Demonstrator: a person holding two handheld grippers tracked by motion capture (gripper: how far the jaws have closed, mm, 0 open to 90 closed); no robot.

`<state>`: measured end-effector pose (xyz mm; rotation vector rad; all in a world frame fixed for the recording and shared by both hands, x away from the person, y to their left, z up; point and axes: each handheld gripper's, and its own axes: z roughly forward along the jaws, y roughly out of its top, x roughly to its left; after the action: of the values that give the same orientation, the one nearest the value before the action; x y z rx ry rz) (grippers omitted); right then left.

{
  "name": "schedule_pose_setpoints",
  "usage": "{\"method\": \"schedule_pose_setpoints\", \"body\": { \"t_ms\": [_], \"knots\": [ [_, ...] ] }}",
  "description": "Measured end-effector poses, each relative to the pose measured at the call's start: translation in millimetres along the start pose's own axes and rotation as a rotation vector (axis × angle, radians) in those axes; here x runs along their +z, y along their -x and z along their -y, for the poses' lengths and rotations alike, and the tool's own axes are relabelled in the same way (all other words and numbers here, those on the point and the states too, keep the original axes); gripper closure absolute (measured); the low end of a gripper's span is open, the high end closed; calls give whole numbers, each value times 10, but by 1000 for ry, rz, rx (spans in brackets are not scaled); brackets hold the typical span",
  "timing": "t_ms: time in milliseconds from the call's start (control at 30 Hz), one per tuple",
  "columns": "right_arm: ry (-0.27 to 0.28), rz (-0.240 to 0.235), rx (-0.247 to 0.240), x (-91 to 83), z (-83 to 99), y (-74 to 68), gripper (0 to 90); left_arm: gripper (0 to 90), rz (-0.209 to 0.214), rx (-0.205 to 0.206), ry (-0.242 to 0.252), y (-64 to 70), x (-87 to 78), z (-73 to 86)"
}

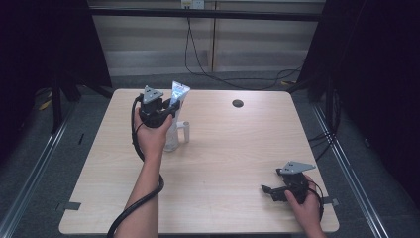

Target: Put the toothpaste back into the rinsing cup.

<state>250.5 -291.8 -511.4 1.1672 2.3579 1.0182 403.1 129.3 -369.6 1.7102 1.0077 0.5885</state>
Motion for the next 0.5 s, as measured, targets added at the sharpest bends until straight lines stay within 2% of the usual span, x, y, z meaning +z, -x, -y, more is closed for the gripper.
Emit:
{"method": "schedule_pose_setpoints", "body": {
  "t_ms": [500],
  "knots": [
    [0, 5, -3, -2, 0, -3, 115, 689, -42, -41, 5, -138, 50, 139]
  ]
}}
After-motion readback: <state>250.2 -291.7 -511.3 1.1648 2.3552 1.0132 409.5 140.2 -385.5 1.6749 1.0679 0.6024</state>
